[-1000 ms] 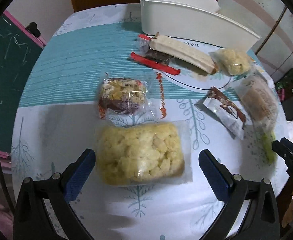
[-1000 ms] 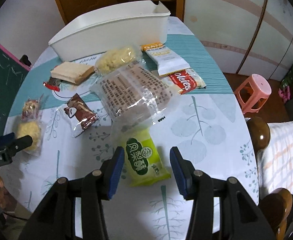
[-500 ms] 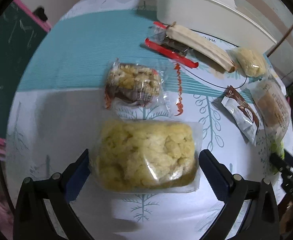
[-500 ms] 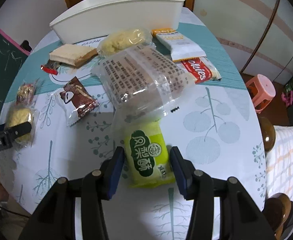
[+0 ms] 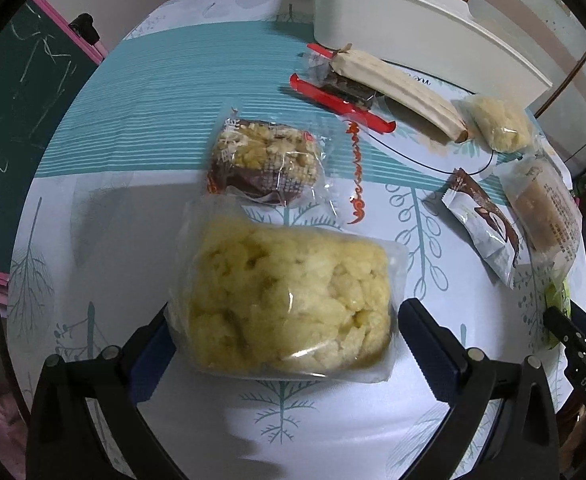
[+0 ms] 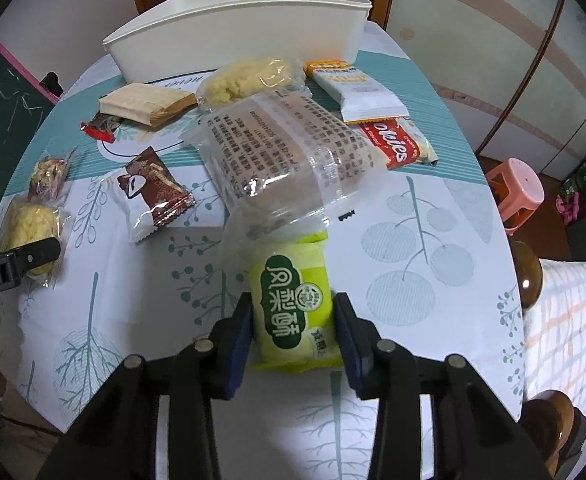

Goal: Organize snacks
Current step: 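Grasp the puffed snack bag with the left tool while the right tool grasps the green-labelled pastry, then lift both snacks over the white tray and open both tools to drop them, then withdraw both tools from the tray back toward the remaining snacks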

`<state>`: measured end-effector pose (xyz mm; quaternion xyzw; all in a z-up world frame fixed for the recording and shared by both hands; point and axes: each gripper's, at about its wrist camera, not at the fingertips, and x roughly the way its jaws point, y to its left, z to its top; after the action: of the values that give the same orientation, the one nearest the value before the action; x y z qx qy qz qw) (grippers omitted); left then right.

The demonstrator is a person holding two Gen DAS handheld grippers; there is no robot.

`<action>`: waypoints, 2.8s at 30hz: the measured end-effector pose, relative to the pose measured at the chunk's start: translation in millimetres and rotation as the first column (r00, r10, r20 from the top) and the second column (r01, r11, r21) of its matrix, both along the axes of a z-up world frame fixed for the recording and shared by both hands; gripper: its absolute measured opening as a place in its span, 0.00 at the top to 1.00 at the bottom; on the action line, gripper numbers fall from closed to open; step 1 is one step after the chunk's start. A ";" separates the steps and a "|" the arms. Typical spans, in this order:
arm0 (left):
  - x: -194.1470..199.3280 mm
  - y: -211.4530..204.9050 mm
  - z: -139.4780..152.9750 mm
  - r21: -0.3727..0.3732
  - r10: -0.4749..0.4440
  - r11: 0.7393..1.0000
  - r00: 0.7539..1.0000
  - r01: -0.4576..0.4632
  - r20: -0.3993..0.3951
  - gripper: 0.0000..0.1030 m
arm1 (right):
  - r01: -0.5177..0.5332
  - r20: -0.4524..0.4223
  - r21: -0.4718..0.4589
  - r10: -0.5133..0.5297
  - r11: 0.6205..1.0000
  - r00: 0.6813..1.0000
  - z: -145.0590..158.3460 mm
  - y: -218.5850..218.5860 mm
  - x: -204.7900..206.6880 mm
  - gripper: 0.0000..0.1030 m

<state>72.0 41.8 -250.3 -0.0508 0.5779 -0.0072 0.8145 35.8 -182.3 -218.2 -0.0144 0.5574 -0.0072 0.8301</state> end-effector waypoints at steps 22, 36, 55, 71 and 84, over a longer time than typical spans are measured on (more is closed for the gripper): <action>-18.7 -18.8 109.2 -0.005 -0.164 0.986 0.965 0.168 0.207 0.20 | -0.138 0.123 0.059 0.130 0.989 0.984 74.1 32.8 -17.5 0.65; 72.8 -30.6 254.9 0.109 -0.251 0.968 0.866 0.226 0.432 0.20 | -0.149 0.413 -0.014 0.142 0.989 0.900 210.8 22.9 78.0 0.64; 260.9 -68.5 305.6 0.196 -0.197 0.975 0.818 0.105 0.541 0.20 | -0.073 0.473 0.039 0.046 0.997 0.880 285.5 10.7 250.5 0.64; 311.0 -85.9 181.8 0.193 -0.215 0.969 0.906 0.152 0.364 0.20 | -0.007 0.276 0.088 -0.018 0.996 0.961 187.4 10.3 325.2 0.64; 297.3 -74.7 170.1 0.208 -0.243 0.960 0.925 0.187 0.293 0.07 | -0.011 0.199 0.087 -0.006 0.996 0.980 161.0 18.8 324.5 0.54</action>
<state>369.3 -32.9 -80.2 0.0869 0.4405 -0.0537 0.8919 360.3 -163.5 -57.2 0.0219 0.4714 0.0169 0.8815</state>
